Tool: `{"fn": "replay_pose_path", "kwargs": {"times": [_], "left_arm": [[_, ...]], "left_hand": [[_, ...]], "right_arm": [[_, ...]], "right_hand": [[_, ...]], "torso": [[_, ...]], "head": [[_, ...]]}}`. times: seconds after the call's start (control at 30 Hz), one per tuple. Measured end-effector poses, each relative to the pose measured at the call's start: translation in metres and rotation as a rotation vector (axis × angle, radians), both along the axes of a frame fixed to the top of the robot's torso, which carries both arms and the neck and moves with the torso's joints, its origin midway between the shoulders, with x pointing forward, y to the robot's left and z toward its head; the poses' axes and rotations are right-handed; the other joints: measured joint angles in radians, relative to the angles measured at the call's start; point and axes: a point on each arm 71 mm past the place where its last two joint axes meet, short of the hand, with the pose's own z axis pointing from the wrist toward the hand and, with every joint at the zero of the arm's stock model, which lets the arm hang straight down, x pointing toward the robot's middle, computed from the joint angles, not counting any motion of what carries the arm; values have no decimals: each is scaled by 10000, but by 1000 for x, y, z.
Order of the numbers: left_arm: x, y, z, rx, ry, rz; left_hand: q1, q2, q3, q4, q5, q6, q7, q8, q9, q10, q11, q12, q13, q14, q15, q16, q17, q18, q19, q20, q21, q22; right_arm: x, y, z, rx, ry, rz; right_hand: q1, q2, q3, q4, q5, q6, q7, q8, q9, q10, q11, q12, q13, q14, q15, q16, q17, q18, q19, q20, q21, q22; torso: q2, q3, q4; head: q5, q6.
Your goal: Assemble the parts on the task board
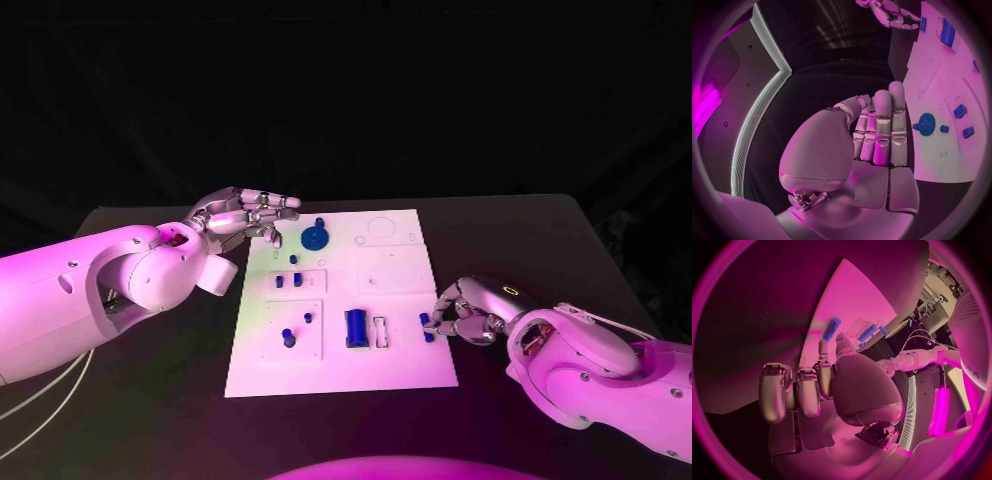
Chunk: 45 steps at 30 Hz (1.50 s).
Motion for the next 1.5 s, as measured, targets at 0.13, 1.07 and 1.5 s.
{"fn": "replay_pose_path", "kwargs": {"times": [0.13, 1.07, 1.5], "left_arm": [[0, 0, 0, -2, 2, -4], [0, 1, 0, 3, 23, -8], [-1, 1, 0, 4, 32, -18]], "left_hand": [[0, 0, 0, 0, 0, 0, 0, 0, 0, 0, 0, 0, 0, 0, 0, 0, 0, 0, 0, 0, 0, 0], [-82, -2, 0, 0, 0, 0, 0, 0, 0, 2, -2, 0, 0, 0, 0, 0, -13, 0, 0, 0, 0, 1], [-81, -2, 0, 0, 0, 0, 0, 0, 1, 3, -3, 0, 0, 0, 0, 0, -12, -1, 0, 0, 0, 1]], "right_arm": [[1, 3, -4, -47, 72, 12], [7, 34, -10, -1679, -678, 1341], [6, 44, -7, -2427, -1160, 1957]], "right_hand": [[0, 0, 0, 0, 0, 25, -25, 0, -10, 0, 0, -22, 62, 1, 1, 0, 4, 0, 0, 0, 0, 0], [649, -652, 374, -437, -349, 179, -70, -116, -15, -90, -93, -358, 126, -8, -8, -60, 6, 0, 0, 0, -136, -4], [947, -950, 874, -297, 955, 269, -90, -209, -381, -195, -111, -545, 140, -9, -9, -60, 5, 0, 0, 0, -183, -6]], "torso": [[0, -2, -7], [-18, 4, -1], [-17, -3, 0]], "head": [[1, -12], [80, -91], [103, -109]]}}
